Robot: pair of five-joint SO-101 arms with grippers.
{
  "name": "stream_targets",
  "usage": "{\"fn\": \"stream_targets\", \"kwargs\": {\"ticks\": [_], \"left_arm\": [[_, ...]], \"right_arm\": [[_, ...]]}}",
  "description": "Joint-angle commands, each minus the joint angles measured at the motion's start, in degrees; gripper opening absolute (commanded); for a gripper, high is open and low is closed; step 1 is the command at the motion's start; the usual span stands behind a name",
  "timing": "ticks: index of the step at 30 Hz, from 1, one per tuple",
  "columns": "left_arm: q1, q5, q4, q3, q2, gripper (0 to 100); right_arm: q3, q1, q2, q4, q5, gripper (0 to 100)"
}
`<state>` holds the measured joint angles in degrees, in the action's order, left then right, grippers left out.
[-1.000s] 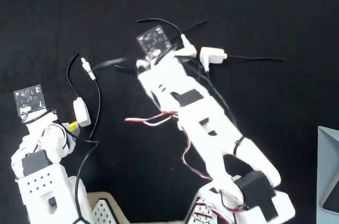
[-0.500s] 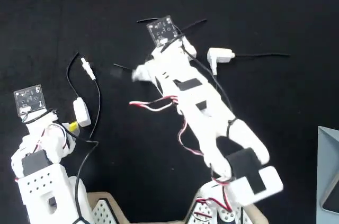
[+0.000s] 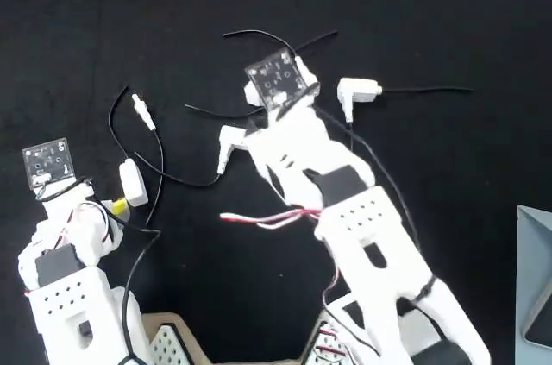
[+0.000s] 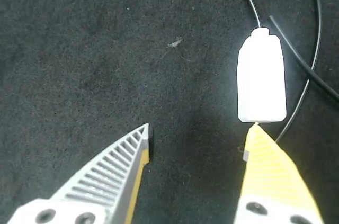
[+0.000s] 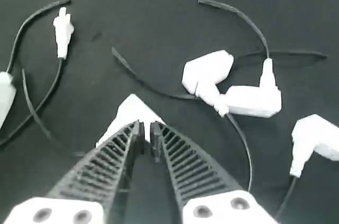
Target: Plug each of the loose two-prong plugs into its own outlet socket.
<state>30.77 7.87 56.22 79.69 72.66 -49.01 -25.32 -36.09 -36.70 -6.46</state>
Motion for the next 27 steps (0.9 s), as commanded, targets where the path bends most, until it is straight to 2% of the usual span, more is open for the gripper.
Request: {"fn": "stream_targets", "kwargs": {"ticks": [1,8,13,20,27], "left_arm": [[0.6,-0.1,-1.1,-0.2,0.6,29],[0.6,-0.1,-1.1,-0.2,0.6,29],[0.6,-0.1,-1.0,-0.1,0.6,29],[0.5,-0.1,-1.0,-0.1,0.6,29],[0.4,-0.1,-0.9,-0.1,0.6,29]], "right_arm": [[-2.2,-0.9,-2.4,-2.6,0.5,1.2],[-4.6,-4.3,12.4,11.5,0.2,1.2],[4.2,-5.8,29.5,13.2,0.2,1.2],[18.8,-0.9,47.0,13.5,0.1,1.2],[26.0,5.9,50.3,13.5,0.4,1.2]]}}
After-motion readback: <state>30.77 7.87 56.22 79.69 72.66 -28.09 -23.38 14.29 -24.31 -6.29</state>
